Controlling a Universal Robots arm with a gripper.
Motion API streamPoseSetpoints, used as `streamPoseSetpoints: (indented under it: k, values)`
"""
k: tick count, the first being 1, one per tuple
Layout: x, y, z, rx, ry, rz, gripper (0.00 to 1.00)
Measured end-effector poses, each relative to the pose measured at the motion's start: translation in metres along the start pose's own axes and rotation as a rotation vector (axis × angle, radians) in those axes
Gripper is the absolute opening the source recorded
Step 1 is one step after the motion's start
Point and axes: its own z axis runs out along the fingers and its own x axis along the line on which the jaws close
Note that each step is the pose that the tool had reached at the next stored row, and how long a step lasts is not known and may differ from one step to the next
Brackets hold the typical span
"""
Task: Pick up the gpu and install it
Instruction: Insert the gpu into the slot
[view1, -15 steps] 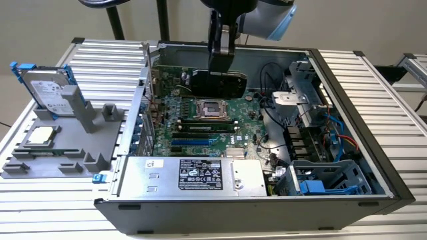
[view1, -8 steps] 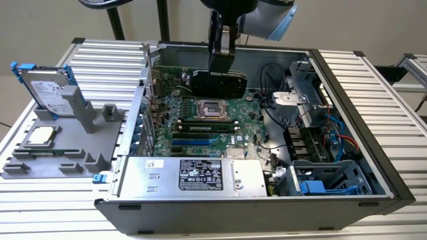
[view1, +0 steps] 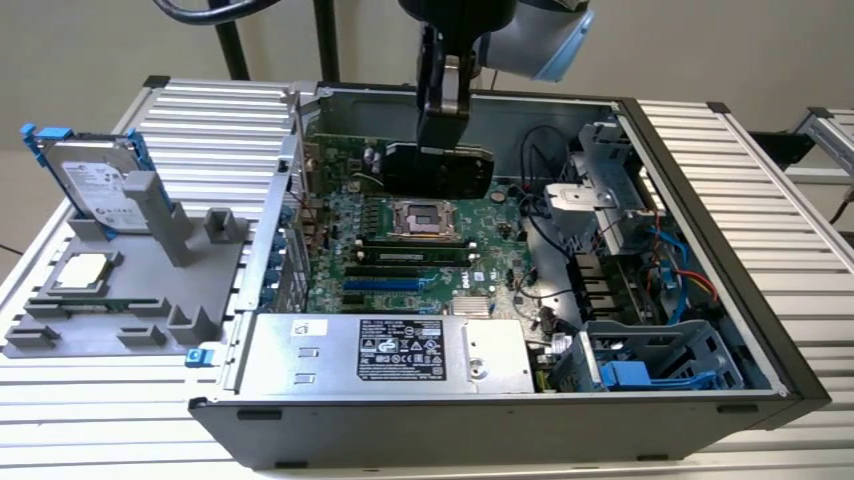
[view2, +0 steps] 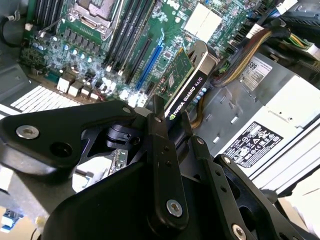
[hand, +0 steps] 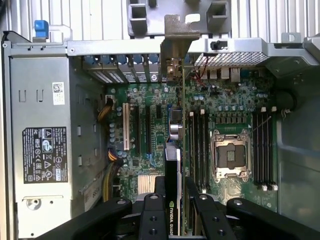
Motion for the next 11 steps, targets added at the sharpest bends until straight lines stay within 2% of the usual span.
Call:
streamPoseSetpoints:
  k: [11]
  values:
    - [0.0,-0.0023,0.0026,-0.0001,0.0,0.0,0.0]
